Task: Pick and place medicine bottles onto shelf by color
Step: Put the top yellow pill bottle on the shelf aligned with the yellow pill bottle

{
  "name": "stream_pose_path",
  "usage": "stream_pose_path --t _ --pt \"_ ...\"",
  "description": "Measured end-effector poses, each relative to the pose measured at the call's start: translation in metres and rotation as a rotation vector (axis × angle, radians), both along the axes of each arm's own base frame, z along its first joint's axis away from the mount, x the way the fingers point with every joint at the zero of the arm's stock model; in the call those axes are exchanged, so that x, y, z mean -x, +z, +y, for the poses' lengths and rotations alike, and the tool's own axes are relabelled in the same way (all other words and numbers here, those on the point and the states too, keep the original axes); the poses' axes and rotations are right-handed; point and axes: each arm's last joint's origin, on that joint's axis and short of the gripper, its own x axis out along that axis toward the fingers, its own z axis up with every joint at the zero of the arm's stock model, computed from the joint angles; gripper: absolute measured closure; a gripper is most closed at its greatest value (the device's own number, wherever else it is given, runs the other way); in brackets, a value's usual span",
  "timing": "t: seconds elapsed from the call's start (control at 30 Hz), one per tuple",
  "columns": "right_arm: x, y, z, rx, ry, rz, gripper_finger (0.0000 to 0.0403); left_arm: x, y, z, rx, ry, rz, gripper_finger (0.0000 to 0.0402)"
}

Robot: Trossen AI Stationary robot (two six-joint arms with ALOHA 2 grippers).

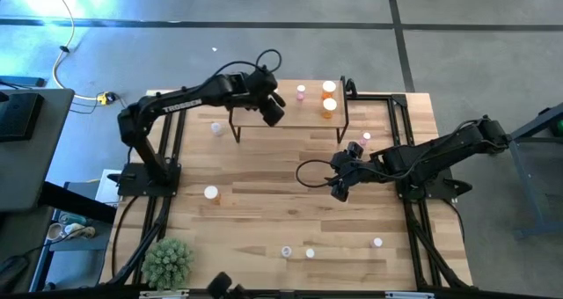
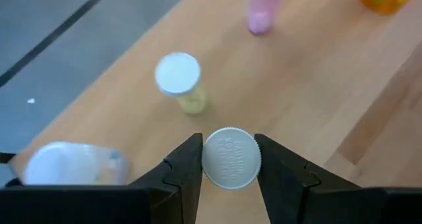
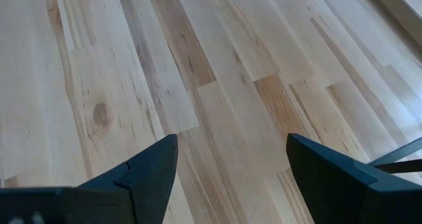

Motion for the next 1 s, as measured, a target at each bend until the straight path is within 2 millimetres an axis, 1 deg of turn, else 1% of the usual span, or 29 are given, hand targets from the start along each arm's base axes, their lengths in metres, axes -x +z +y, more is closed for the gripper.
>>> stream_pose_path --t 0.37,0.83,1.0 --pt "0.0 0.0 0.0 0.0 0.0 0.0 0.0128 -0.012 -0.017 0.007 0.017 -0.004 0.014 0.0284" --pt "0.0 0.0 0.0 -0.002 -0.002 -0.001 0.0128 -0.013 -0.018 0.007 0.022 -0.012 0.004 0.0283" --pt "0.0 0.0 0.0 -0.002 -0.002 -0.001 0.0128 -0.014 -0.018 0.007 0.024 -0.028 0.012 0.0264"
